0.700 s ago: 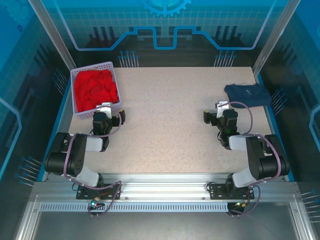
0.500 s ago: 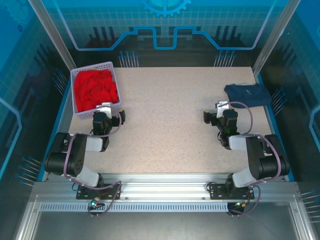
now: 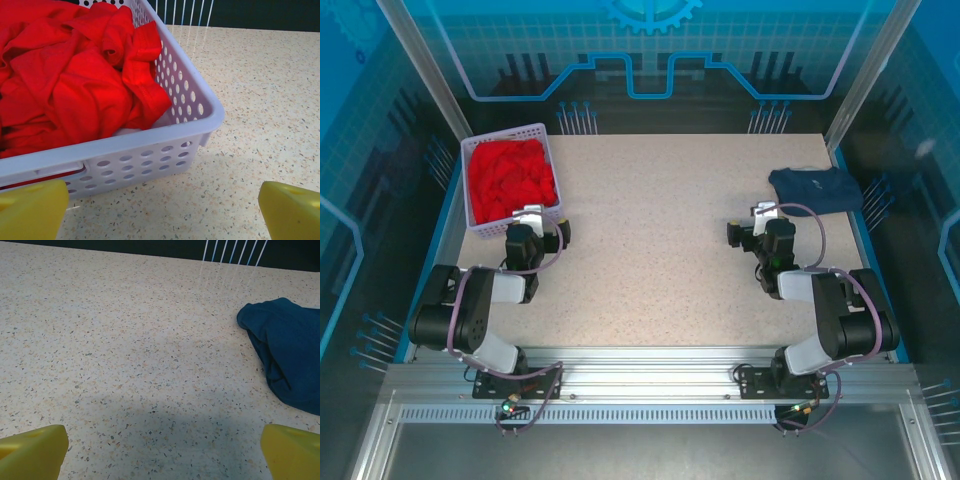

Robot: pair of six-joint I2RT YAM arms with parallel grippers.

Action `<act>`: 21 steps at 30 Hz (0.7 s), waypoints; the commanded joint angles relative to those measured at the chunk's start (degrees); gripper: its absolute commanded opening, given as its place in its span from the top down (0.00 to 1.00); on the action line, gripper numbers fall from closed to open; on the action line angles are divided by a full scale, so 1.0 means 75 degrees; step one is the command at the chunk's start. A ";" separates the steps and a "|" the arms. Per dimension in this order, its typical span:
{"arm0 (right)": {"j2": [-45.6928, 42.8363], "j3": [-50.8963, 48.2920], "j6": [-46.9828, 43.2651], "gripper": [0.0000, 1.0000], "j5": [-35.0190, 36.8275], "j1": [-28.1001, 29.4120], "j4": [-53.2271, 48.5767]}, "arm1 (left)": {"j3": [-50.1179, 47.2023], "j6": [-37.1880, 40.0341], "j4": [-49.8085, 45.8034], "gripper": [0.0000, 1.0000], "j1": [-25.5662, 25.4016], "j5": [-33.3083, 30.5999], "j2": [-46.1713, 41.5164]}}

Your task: Fold the inside-out t-shirt

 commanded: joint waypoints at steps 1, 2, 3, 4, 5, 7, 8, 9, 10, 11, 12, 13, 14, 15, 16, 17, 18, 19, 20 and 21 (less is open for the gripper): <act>0.0065 -0.0046 -0.0079 0.00 -0.0103 -0.0010 0.0257 | 0.0054 -0.0028 0.0035 0.01 0.0084 0.0185 0.0014; 0.0065 -0.0040 -0.0080 0.00 -0.0106 -0.0021 0.0266 | 0.0049 -0.0071 0.0000 0.01 0.0077 0.0077 -0.0071; 0.0043 -0.0057 -0.0078 0.00 -0.0040 0.0003 0.0312 | 0.0029 -0.0141 -0.0105 0.01 0.0076 -0.0082 -0.0255; -0.0108 0.0015 -0.0051 0.00 0.0169 0.0056 0.0016 | -0.0007 -0.0202 -0.0208 0.01 0.0076 -0.0271 -0.0453; -0.0332 0.0160 -0.0045 0.00 0.0356 0.0114 -0.0439 | -0.0044 -0.0319 -0.0430 0.01 0.0087 -0.0555 -0.0739; -0.0758 0.0429 0.0144 0.00 0.0653 0.0119 -0.1332 | -0.0101 -0.0552 -0.0890 0.01 0.0097 -0.1091 -0.1333; -0.0944 0.0472 0.0339 0.00 0.0841 0.0099 -0.1637 | -0.0093 -0.0692 -0.1264 0.01 0.0098 -0.1343 -0.1709; -0.1121 0.0426 0.0517 0.00 0.0968 0.0047 -0.1766 | -0.0022 -0.0861 -0.1772 0.01 0.0109 -0.1587 -0.2092; -0.1292 0.0370 0.0702 0.00 0.1119 -0.0008 -0.1851 | 0.0049 -0.1065 -0.2269 0.01 0.0117 -0.1795 -0.2418; -0.1542 0.0290 0.0926 0.00 0.1365 -0.0056 -0.1963 | 0.0131 -0.1244 -0.2769 0.01 0.0123 -0.1968 -0.2781; -0.1832 0.0200 0.1147 0.00 0.1572 -0.0120 -0.2078 | 0.0220 -0.1405 -0.3204 0.01 0.0139 -0.2051 -0.3103; -0.2093 0.0136 0.1391 0.00 0.1723 -0.0180 -0.2190 | 0.0292 -0.1565 -0.3585 0.01 0.0135 -0.2093 -0.3351; -0.2457 0.0070 0.1789 0.00 0.1879 -0.0268 -0.2371 | 0.0396 -0.1763 -0.3970 0.01 0.0144 -0.2048 -0.3638; -0.2816 0.0037 0.2211 0.00 0.1990 -0.0355 -0.2610 | 0.0492 -0.1989 -0.4297 0.01 0.0153 -0.1877 -0.3897; -0.3114 0.0042 0.2548 0.00 0.2092 -0.0433 -0.2844 | 0.0576 -0.2143 -0.4509 0.01 0.0149 -0.1641 -0.4084; -0.3438 0.0091 0.2943 0.00 0.2214 -0.0503 -0.3203 | 0.0667 -0.2316 -0.4658 0.01 0.0146 -0.1239 -0.4278; -0.3694 0.0159 0.3273 0.00 0.2217 -0.0534 -0.3485 | 0.0764 -0.2495 -0.4735 0.01 0.0138 -0.0723 -0.4399; -0.3840 0.0211 0.3478 0.00 0.2052 -0.0539 -0.3568 | 0.0864 -0.2657 -0.4757 0.01 0.0136 -0.0241 -0.4444; -0.3917 0.0291 0.3602 0.00 0.1642 -0.0500 -0.3793 | 0.1029 -0.2849 -0.4782 0.01 0.0135 0.0299 -0.4379; -0.3863 0.0439 0.3597 0.00 0.1147 -0.0437 -0.3805 | 0.1305 -0.3028 -0.4921 0.01 0.0123 0.0777 -0.4194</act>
